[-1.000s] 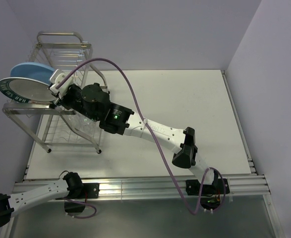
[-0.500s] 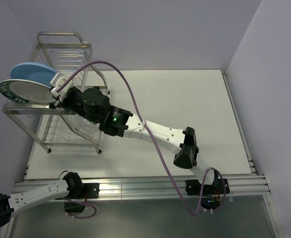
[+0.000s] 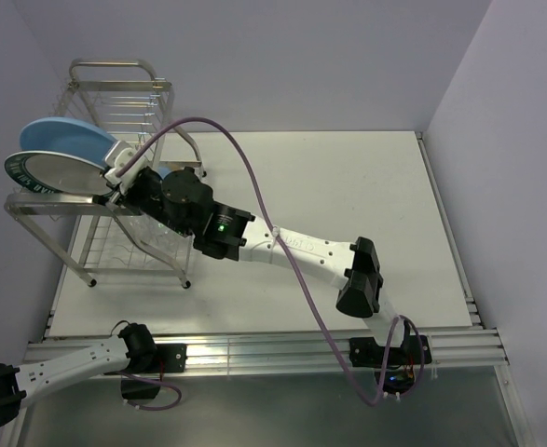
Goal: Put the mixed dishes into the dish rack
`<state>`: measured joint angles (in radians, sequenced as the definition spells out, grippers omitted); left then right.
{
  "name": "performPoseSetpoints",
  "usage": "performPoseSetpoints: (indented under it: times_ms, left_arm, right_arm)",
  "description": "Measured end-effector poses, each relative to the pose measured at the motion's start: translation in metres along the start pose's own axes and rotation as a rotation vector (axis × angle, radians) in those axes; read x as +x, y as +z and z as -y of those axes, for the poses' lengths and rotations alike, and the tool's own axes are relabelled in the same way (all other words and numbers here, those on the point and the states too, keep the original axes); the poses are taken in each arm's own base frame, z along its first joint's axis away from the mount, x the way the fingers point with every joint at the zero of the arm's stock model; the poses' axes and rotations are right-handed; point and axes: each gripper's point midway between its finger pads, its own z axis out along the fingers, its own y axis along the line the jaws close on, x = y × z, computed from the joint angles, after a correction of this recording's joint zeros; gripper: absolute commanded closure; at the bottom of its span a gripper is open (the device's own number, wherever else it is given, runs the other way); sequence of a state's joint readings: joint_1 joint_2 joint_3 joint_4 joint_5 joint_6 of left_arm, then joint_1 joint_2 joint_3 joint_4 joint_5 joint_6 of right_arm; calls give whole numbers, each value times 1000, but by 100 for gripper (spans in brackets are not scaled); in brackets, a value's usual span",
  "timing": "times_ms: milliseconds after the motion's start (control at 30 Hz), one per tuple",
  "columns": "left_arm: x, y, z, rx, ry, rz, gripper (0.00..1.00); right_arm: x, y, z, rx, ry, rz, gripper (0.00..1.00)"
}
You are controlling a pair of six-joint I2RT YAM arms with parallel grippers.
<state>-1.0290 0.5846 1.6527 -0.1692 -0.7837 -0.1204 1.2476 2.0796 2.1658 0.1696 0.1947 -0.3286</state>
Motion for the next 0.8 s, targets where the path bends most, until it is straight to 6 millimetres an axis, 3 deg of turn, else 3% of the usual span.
performPoseSetpoints:
  times_ms: [200, 433, 633, 800]
  left_arm:
    - [7, 1, 0, -1, 10, -11, 1]
    - [7, 1, 0, -2, 10, -12, 1]
    - [7, 1, 0, -1, 7, -12, 1]
    - [7, 1, 0, -1, 6, -12, 1]
  right_arm:
    - [-2, -5, 3, 5, 5, 11, 96]
    - [-6, -9, 6, 9, -4, 17, 76]
    - [5, -10, 17, 29, -28, -34, 67]
    - [-1, -9, 26, 46, -31, -32, 57]
